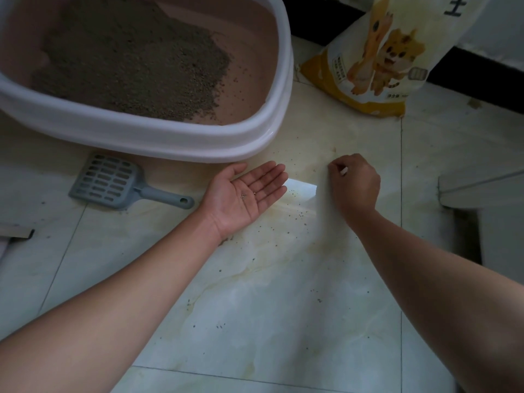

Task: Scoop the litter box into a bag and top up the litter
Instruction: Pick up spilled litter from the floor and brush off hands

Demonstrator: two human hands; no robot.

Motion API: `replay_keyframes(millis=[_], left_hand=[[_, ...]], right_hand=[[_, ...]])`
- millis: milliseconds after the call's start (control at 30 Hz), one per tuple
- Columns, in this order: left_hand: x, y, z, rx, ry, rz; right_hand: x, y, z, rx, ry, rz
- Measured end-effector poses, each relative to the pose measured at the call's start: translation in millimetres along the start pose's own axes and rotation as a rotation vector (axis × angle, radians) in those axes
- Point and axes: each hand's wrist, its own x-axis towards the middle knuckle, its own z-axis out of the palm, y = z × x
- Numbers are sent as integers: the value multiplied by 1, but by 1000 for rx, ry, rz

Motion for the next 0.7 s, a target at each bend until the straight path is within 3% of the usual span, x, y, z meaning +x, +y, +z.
replay_keyframes(millis=[100, 267, 533, 700], left_hand=[[-1, 0, 0, -1, 6, 5], [-2, -1, -3, -3, 15, 6], [-4, 1, -6, 6, 30, 18], [-3, 2, -4, 1, 33, 19]], right_hand=[[8, -2, 0, -59, -64, -23], [4, -6, 2, 194, -101, 162], [-11, -12, 10, 293, -81, 147], [-14, -17, 11, 147, -66, 14]])
